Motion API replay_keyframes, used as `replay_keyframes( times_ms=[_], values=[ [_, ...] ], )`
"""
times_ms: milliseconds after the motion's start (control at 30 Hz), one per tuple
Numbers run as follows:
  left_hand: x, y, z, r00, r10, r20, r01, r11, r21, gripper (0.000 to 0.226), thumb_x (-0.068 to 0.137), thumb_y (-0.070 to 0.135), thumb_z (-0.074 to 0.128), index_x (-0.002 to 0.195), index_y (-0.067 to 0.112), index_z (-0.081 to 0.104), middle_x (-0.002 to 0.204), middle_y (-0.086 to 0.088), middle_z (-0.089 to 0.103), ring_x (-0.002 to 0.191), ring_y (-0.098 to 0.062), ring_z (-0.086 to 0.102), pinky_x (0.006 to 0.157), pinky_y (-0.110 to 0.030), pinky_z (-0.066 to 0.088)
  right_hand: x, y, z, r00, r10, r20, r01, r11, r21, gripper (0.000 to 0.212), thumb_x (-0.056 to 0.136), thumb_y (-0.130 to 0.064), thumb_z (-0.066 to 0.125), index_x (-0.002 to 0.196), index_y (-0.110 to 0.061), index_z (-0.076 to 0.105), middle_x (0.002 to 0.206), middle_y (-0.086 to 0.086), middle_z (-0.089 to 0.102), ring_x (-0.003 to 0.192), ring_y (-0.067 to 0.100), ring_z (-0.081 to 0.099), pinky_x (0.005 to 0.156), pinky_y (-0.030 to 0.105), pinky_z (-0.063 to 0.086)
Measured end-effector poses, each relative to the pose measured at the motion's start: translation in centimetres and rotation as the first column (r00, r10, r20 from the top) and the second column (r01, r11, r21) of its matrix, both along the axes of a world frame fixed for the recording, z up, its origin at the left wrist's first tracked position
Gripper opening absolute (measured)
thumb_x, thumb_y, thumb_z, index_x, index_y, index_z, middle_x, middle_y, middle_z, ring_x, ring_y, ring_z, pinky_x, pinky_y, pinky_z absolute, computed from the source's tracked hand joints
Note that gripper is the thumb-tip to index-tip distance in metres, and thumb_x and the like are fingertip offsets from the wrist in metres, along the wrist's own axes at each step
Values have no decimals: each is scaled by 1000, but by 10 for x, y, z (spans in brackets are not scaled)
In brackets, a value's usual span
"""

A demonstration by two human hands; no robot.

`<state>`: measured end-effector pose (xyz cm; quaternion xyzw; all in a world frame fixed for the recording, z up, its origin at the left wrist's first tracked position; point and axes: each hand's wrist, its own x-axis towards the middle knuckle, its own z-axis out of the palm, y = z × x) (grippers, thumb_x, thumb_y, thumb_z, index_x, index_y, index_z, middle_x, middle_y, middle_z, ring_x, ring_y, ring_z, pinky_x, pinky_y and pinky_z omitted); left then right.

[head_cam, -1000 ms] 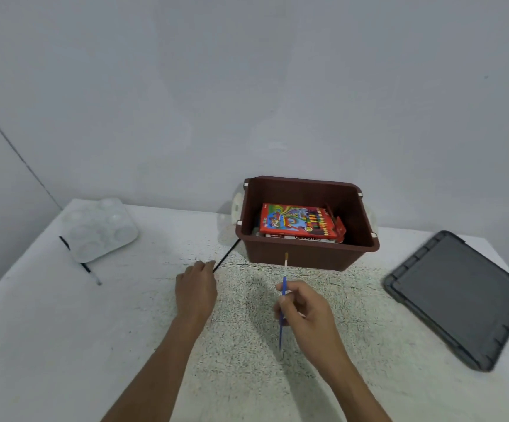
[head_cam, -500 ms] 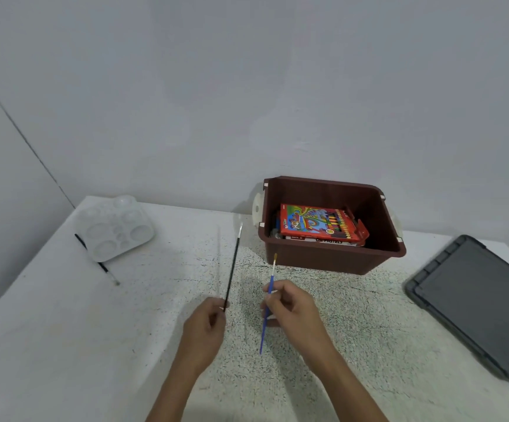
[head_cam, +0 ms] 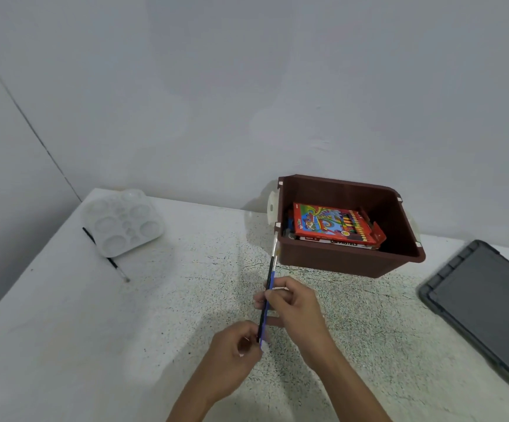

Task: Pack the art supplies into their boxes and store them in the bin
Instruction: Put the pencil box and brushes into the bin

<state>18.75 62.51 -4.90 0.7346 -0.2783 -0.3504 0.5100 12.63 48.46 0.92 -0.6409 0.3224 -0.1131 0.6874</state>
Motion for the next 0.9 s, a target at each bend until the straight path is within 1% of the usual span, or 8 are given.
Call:
replay_keyframes(
  times_ms=[133,233,300,433,567,667,800,900],
  values=[
    [4,5,-1,998,-56,-35,59,996,61,24,86,3,59,93,23,71,74,19,68,62,-3,56,62,-22,49,5,7,-3,999,50,-21,-50,999,19,10,98,-2,53,101,-3,62,86,14,74,82,26,72,69,35,60],
    [11,15,-3,994,-109,-30,110,993,46,16,88,16,62,95,27,71,95,9,72,86,-7,68,86,-27,55,9,11,-6,997,75,-31,-73,996,50,8,98,-2,53,95,-5,60,84,19,71,75,26,70,67,33,57],
    [17,22,-5,997,-83,-1,83,996,32,11,89,18,66,95,27,70,96,7,72,90,-10,68,91,-29,53,13,14,-8,995,94,-37,-91,994,60,6,98,-2,53,96,-2,59,84,17,72,75,27,70,68,34,58],
    [34,37,-9,985,136,111,-140,990,34,17,93,17,65,93,33,69,92,18,69,86,-6,65,82,-23,52,22,20,-9,987,146,-65,-142,988,59,7,99,-4,53,99,2,55,89,12,75,83,27,73,74,38,60],
    [63,56,-13,855,437,280,-461,887,23,18,94,14,62,96,32,68,96,15,67,86,2,61,75,-11,47,32,30,-9,979,191,-75,-185,980,78,10,99,-2,52,103,0,60,89,11,75,81,26,73,76,41,59],
    [93,70,-21,715,528,458,-626,775,84,21,96,23,59,116,26,66,115,2,63,97,-8,61,87,-28,50,36,36,-10,973,216,-87,-207,973,99,15,99,-1,52,107,-5,64,88,10,76,78,23,72,75,41,59],
    [136,79,-28,589,380,713,-729,630,268,45,98,40,52,140,23,52,138,-9,49,121,-30,49,98,-44,40,39,43,-14,966,239,-103,-227,967,113,16,98,0,52,106,-4,65,87,11,75,78,23,71,74,40,59],
    [157,76,-36,540,200,818,-756,542,367,48,97,44,50,137,17,55,131,-15,56,110,-36,56,90,-46,44,37,44,-16,960,258,-113,-245,962,120,16,98,0,52,106,-5,65,87,11,76,78,23,71,73,38,59]
  ],
)
